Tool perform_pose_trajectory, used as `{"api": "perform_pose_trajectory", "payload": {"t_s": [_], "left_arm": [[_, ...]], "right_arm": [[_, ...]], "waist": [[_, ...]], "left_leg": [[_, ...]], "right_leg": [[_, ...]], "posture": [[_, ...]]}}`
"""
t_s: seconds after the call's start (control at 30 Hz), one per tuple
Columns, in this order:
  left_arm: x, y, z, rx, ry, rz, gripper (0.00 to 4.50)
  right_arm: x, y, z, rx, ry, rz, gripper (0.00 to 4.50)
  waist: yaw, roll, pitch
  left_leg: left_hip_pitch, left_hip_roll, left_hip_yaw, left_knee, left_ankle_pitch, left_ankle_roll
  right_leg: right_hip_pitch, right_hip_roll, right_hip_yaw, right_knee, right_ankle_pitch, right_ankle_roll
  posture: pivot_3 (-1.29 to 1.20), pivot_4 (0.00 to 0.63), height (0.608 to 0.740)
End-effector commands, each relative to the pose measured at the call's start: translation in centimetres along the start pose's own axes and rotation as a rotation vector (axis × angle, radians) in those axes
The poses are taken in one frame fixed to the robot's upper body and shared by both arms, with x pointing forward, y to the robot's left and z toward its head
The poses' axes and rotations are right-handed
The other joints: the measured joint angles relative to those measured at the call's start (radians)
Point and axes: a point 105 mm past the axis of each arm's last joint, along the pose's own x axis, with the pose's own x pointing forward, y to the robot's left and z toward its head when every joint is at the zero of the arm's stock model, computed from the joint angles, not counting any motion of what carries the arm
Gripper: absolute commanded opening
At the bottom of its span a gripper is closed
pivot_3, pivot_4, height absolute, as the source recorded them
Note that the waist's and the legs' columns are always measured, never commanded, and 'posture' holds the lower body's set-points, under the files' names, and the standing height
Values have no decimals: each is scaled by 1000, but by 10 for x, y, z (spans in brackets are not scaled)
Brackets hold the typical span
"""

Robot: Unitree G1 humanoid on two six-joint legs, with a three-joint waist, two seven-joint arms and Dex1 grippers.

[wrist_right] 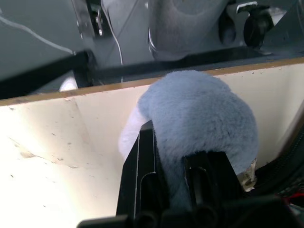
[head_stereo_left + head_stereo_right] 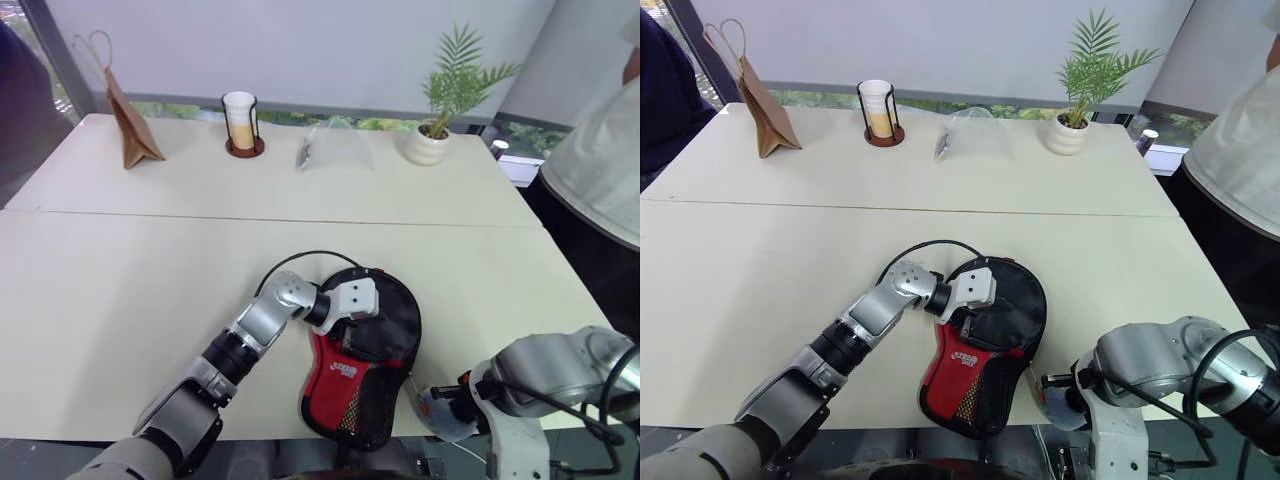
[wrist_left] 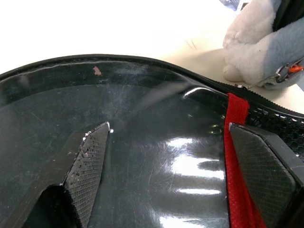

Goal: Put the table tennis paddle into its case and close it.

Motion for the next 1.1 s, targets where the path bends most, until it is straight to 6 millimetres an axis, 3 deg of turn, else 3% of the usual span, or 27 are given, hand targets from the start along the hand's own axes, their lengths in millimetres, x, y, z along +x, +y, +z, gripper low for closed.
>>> {"api": "perform_pose_trajectory", "payload": {"t_s": [0.03, 0.23, 0.4, 0.5, 0.67, 0.8, 0.93, 1.1], "left_arm": [[4, -13, -46, -142, 154, -24, 4177], [2, -12, -47, -150, 160, -15, 4177], [3, -10, -46, -152, 161, -11, 4177], [5, -8, -46, -149, 157, -6, 4177], [5, 3, -42, -122, 129, 36, 4177], [-1, 14, -35, -107, 91, 92, 4177], [-10, 21, -26, -88, 51, 128, 4177], [-29, 30, -17, -54, 15, 188, 4177]], "right_arm": [[46, -14, 43, -51, -231, -60, 38], [60, -12, 46, -84, -238, -65, 38], [51, -16, 48, -28, -238, -91, 38], [40, -19, 20, 131, -161, -128, 38], [9, -6, -36, 454, -59, -169, 38], [-17, -1, -79, 694, 13, -240, 38], [-54, -8, -124, 858, 124, -309, 38], [-84, 5, -168, 1017, 297, -385, 38]], "waist": [[-4, -1, -1], [-37, -2, -4], [-36, -6, -7], [-36, -6, -7], [-50, -5, -6], [-47, 12, 9], [-48, 40, 34], [-49, 47, 47]], "left_leg": [[6, 2, -3, 0, -1, -2], [14, 16, -27, -21, -4, -7], [24, 14, -27, -29, -4, -7], [31, 13, -27, -31, -8, -13], [32, 13, -27, -31, -11, -19], [29, 9, -22, -27, -9, -15], [26, 8, -22, -17, -9, -15], [20, -7, -30, -14, -8, -14]], "right_leg": [[8, 1, -3, -5, 0, 0], [44, 18, -23, -61, 1, -2], [48, 17, -22, -65, 2, -5], [54, 16, -23, -65, 2, -5], [38, 13, -23, -52, 5, -10], [22, 7, -24, -32, 10, -18], [9, 7, -26, -21, 9, -17], [-6, 1, -28, -8, 10, -16]], "posture": [[0, 150, 740], [0, 150, 740], [0, 150, 740], [0, 150, 740], [0, 150, 740], [0, 150, 740], [0, 150, 740], [0, 150, 740]]}}
